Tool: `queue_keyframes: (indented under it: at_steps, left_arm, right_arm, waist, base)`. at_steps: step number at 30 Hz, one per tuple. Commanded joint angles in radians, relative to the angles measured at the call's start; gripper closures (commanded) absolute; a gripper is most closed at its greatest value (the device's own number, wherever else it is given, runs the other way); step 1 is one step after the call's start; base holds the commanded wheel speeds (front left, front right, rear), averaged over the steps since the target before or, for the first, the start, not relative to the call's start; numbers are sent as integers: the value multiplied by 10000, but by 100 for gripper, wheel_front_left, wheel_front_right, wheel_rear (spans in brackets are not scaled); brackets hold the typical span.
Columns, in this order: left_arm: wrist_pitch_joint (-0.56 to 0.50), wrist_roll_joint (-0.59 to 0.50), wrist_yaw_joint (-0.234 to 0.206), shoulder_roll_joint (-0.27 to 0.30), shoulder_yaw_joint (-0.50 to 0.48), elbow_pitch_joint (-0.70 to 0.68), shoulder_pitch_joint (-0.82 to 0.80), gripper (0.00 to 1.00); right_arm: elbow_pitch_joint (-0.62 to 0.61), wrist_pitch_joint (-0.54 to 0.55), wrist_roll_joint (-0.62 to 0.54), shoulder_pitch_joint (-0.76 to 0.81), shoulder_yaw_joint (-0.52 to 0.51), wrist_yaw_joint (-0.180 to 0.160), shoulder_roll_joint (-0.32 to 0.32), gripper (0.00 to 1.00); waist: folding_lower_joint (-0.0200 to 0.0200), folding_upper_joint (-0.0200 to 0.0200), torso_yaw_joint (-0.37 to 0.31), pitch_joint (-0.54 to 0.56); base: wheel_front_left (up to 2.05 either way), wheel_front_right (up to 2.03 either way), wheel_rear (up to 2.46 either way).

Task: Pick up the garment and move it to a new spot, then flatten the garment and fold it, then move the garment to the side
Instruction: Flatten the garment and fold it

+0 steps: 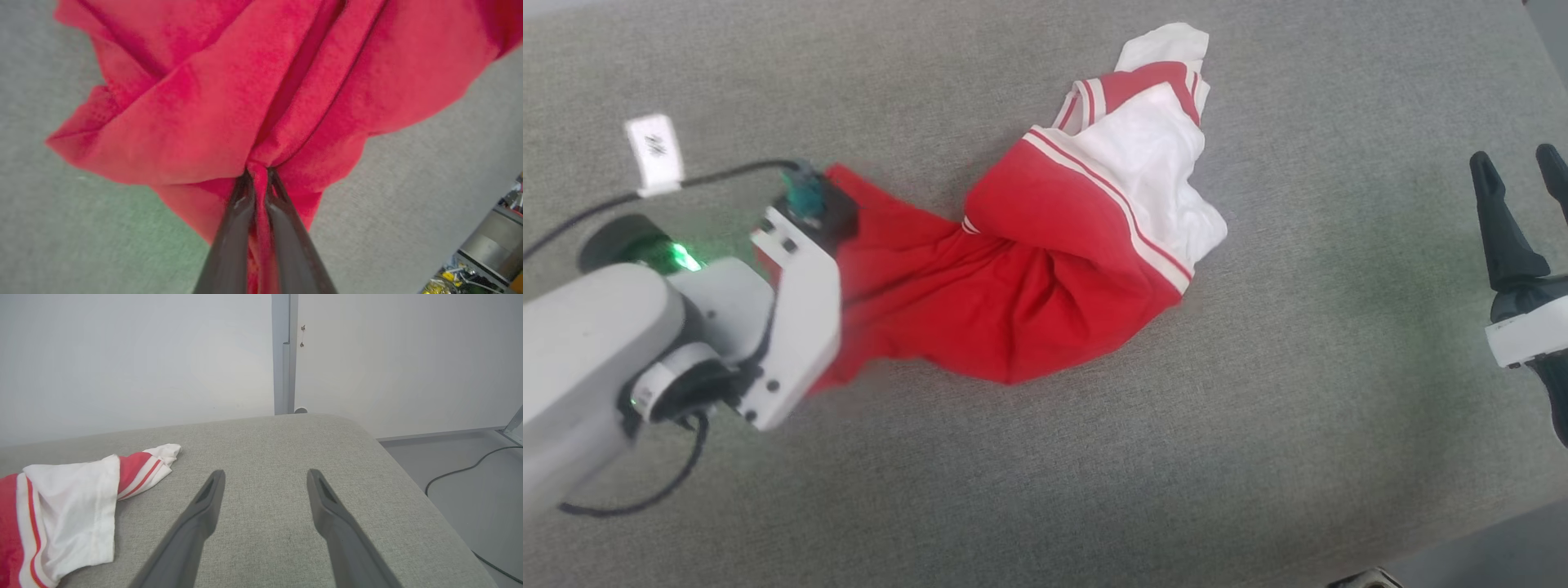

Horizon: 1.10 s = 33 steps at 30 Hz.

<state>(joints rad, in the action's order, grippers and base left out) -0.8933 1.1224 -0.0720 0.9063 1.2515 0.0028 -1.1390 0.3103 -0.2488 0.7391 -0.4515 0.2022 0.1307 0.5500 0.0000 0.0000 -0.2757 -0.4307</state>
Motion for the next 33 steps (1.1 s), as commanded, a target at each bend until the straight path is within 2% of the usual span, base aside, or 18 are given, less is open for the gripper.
queue_keyframes:
  at_steps: [1, 6, 9, 10, 12, 15, 20, 25, 29, 30, 31, 32, 33]
  left_arm:
    - [260, -204, -239, 225, -189, 17, -117, 0]
    - [497, -349, -350, 10, -682, -479, -821, 0]
    - [560, -135, -259, -540, -1019, -448, -1352, 0]
    - [560, -135, -259, -540, -1019, -448, -1352, 0]
    - [661, 22, -116, -1179, -1165, -143, -1649, 0]
    - [877, 337, 82, -2354, -1331, 845, -2008, 0]
    - [770, 151, 748, -4015, -996, 3215, -2641, 0]
    - [194, 537, 1343, -5303, -789, 5915, -3066, 0]
    - [70, 552, 1652, -5689, -662, 7026, -3265, 0]
    - [141, 691, 1717, -5774, -751, 7202, -3258, 7]
    - [207, 802, 1756, -5847, -844, 7354, -3266, 40]
    - [230, 900, 1828, -5897, -878, 7477, -3282, 65]
    - [237, 961, 1853, -5923, -886, 7578, -3307, 77]
  right_arm:
    - [-34, 9, 68, -19, 31, 1, 30, 0]
    - [-40, 96, 69, 112, 85, 1, 7, 0]
    - [-63, 79, 84, 70, 166, 1, -106, 0]
    - [-63, 79, 84, 70, 166, 1, -106, 0]
    - [-64, 62, 91, 19, 243, 1, -190, 0]
    - [-11, 18, 140, -75, 384, 1, -349, 0]
    - [102, -39, 247, -296, 647, 1, -519, 0]
    - [374, -106, 371, -541, 1061, 1, -755, 0]
    - [530, -158, 444, -655, 1237, 1, -859, 0]
    - [580, -160, 449, -664, 1251, 1, -874, 0]
    - [622, -169, 458, -664, 1263, 1, -877, 0]
    - [655, -175, 467, -666, 1279, 1, -884, 0]
    - [680, -180, 480, -664, 1286, 1, -885, 0]
  waist:
    - [0, 0, 21, 44]
    - [0, 0, -38, 149]
    - [0, 0, -188, 136]
    - [0, 0, -188, 136]
    - [0, 0, -305, 84]
    - [0, 0, -519, -30]
    - [0, 0, -956, -281]
    - [0, 0, -1510, -481]
    - [0, 0, -1727, -501]
    - [0, 0, -1754, -507]
    - [0, 0, -1774, -509]
    - [0, 0, -1791, -509]
    - [0, 0, -1797, -504]
  base:
    - [0, 0, 0]
    - [0, 0, 0]
    - [0, 0, 0]
    - [0, 0, 0]
    - [0, 0, 0]
    - [0, 0, 0]
    - [0, 0, 0]
    - [0, 0, 0]
    - [0, 0, 0]
    - [0, 0, 0]
    - [0, 0, 0]
    - [0, 0, 0]
    - [0, 0, 0]
